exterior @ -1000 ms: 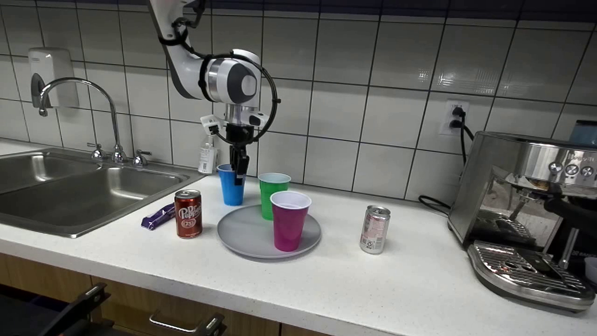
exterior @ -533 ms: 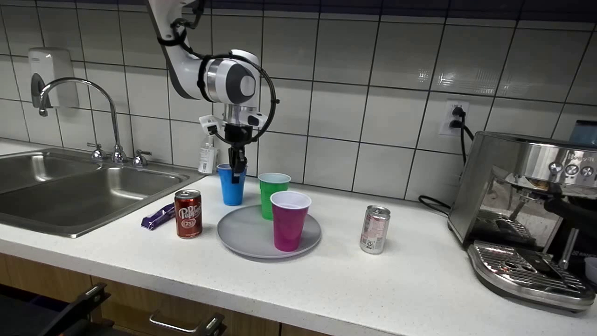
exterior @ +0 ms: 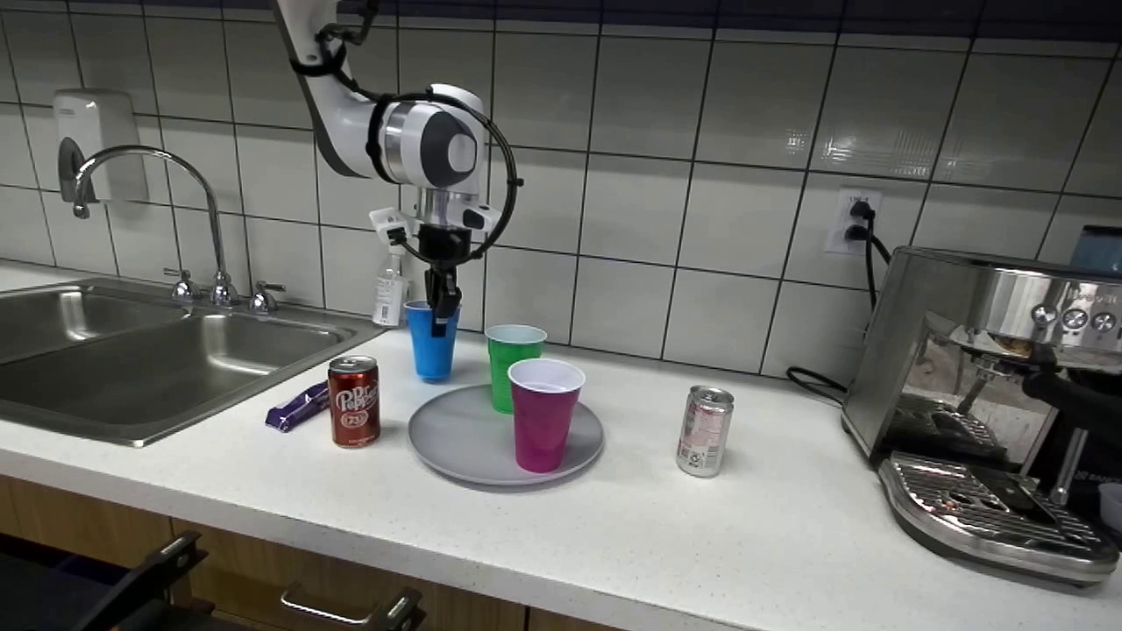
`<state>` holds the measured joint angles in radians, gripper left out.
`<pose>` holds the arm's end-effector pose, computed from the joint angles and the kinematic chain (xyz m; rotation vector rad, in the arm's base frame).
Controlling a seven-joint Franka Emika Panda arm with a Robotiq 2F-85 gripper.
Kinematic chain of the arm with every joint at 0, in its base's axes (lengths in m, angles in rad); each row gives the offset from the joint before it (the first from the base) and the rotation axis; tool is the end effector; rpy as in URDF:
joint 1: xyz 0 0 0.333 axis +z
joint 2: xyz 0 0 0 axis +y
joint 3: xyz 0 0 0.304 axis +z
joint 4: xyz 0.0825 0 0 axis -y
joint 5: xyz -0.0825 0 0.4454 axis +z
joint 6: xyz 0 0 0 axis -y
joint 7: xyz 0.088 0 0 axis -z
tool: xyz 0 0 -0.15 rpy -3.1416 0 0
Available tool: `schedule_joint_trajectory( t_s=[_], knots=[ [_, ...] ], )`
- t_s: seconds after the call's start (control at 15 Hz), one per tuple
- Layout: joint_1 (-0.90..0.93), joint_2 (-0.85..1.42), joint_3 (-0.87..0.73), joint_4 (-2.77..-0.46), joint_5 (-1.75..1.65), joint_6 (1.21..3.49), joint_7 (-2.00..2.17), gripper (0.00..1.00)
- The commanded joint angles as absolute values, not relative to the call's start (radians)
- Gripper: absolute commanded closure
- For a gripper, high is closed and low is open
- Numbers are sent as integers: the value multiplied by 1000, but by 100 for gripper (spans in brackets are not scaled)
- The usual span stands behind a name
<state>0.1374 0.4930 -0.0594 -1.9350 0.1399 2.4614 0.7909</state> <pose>0.6615 0.0544 0.1327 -2.8206 1.2136 -0.0092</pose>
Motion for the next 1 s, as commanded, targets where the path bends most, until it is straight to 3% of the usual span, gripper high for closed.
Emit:
schedule_joint_trajectory(
  t_s=[0.0, 0.93],
  knots=[
    [106, 396, -33, -2005, 181, 2455, 726, 99],
    [88, 180, -50, -2234, 179, 2472, 690, 99]
  ],
)
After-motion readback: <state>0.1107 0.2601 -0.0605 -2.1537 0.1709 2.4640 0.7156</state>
